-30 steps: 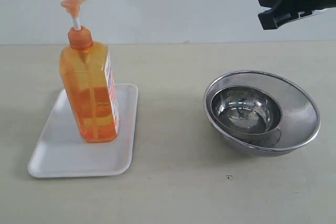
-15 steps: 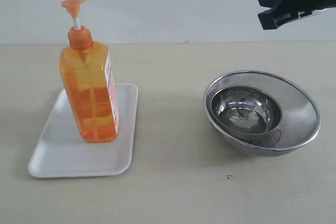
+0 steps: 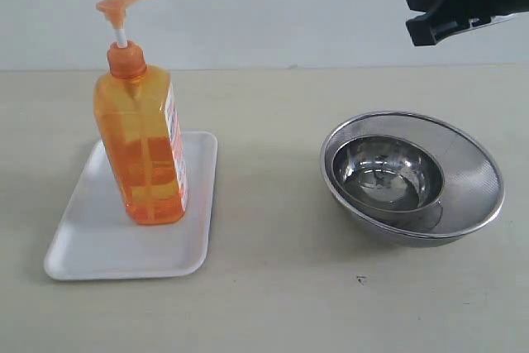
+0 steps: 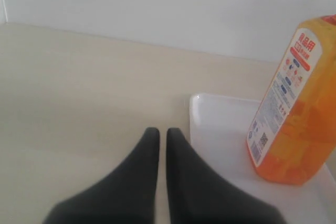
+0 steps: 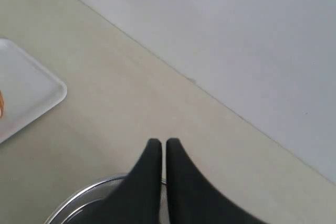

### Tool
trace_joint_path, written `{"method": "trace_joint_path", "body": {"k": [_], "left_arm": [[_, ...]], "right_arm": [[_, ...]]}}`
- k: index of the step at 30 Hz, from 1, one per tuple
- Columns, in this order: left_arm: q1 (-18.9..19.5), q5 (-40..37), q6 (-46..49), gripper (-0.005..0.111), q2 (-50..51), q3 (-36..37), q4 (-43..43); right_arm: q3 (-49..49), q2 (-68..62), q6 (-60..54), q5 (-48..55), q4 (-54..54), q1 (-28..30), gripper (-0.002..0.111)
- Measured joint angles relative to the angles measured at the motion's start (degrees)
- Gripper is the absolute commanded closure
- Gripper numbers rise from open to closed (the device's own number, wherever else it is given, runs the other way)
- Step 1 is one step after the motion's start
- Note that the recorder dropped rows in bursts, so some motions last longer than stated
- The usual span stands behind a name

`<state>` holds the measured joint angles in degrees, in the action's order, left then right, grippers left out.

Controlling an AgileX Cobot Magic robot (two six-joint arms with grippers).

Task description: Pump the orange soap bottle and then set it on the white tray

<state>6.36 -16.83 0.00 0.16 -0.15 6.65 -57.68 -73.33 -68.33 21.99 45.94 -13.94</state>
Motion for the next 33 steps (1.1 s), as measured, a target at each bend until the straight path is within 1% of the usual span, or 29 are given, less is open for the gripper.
{"method": "trace_joint_path", "body": {"k": [1,6,33], "left_arm": [[0.00,0.00,1.08,0.102,0.00,0.00,2.09],[0.00,-0.04,2.87,0.102,0.00,0.00,3.78],[0.00,-0.04,1.74,0.102,0.00,0.00,3.89]], "right_arm": [[0.00,0.00,0.00,0.00,0.00,0.00,0.108],[0.00,0.00,0.00,0.00,0.00,0.00,0.108],[0.00,0.00,0.00,0.00,0.00,0.00,0.108]]}}
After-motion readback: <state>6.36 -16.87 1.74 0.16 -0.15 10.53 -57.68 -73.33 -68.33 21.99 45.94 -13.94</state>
